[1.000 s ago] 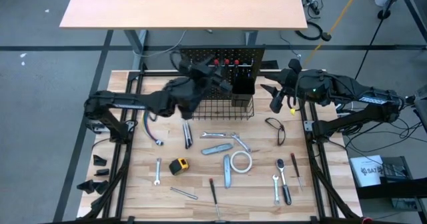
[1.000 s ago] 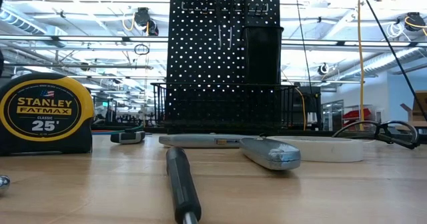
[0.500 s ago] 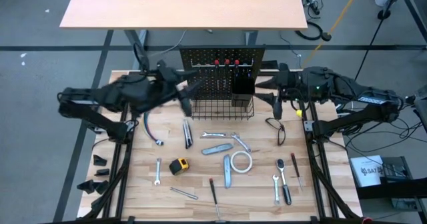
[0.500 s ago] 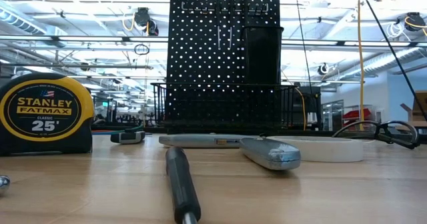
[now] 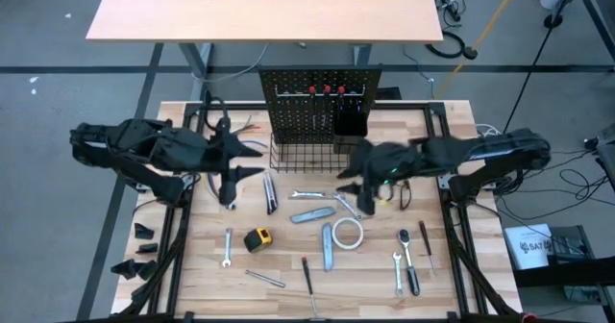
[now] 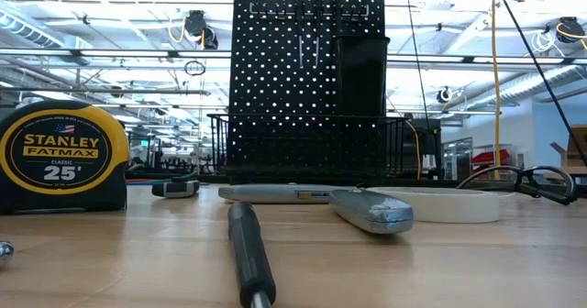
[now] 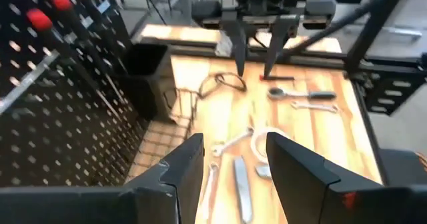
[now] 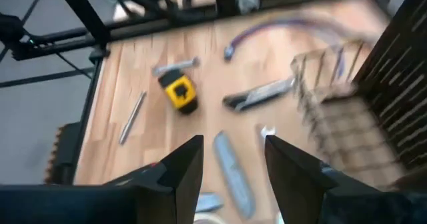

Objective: Hang tools onto peg board
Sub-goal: Hang the nut driver onto the pegboard

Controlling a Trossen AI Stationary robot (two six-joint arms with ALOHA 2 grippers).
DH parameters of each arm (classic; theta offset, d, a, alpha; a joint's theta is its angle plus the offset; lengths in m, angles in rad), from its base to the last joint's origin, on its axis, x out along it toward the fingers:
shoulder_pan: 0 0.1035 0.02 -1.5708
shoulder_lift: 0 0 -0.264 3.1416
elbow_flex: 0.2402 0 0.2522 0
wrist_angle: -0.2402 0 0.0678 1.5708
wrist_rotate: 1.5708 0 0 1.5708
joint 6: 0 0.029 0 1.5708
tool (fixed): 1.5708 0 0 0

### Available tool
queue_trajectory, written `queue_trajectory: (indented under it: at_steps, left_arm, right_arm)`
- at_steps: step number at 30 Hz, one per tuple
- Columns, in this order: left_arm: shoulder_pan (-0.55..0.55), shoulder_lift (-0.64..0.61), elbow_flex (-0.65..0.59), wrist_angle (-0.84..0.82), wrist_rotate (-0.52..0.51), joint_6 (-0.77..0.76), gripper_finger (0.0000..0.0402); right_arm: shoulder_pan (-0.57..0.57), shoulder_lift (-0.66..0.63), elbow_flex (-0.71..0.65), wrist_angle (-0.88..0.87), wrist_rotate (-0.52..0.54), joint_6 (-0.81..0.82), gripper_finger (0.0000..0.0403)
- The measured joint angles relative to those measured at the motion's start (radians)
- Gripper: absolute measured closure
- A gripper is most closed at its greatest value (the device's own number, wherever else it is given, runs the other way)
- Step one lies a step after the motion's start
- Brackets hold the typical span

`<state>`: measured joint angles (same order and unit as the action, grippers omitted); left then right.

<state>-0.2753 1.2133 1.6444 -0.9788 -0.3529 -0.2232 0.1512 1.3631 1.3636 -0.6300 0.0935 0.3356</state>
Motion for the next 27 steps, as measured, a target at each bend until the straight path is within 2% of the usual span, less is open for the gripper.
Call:
queue_trajectory:
  at_steps: [6, 11, 17, 21, 27]
  left_arm:
    - [-0.04, -0.023, -0.04, -0.057, 0.011, 0.001, 0.0235]
    - [-0.08, -0.112, -0.072, -0.041, 0.011, 0.023, 0.0235]
    - [-0.1, -0.225, -0.177, 0.029, 0.011, 0.052, 0.0235]
    - [-0.1, -0.262, -0.256, 0.078, 0.034, 0.08, 0.0235]
    - [-0.1, -0.298, -0.336, 0.12, 0.096, 0.075, 0.0235]
  right_arm:
    - [0.071, 0.15, 0.0, 0.029, -0.017, 0.25, 0.0248]
    - [0.146, 0.27, 0.0, 0.178, -0.018, 0.457, 0.0248]
    - [0.206, 0.386, 0.0, 0.353, -0.018, 0.68, 0.0248]
    - [0.227, 0.466, 0.0, 0.397, -0.017, 0.739, 0.0248]
    - [0.242, 0.558, -0.001, 0.491, -0.018, 0.72, 0.0248]
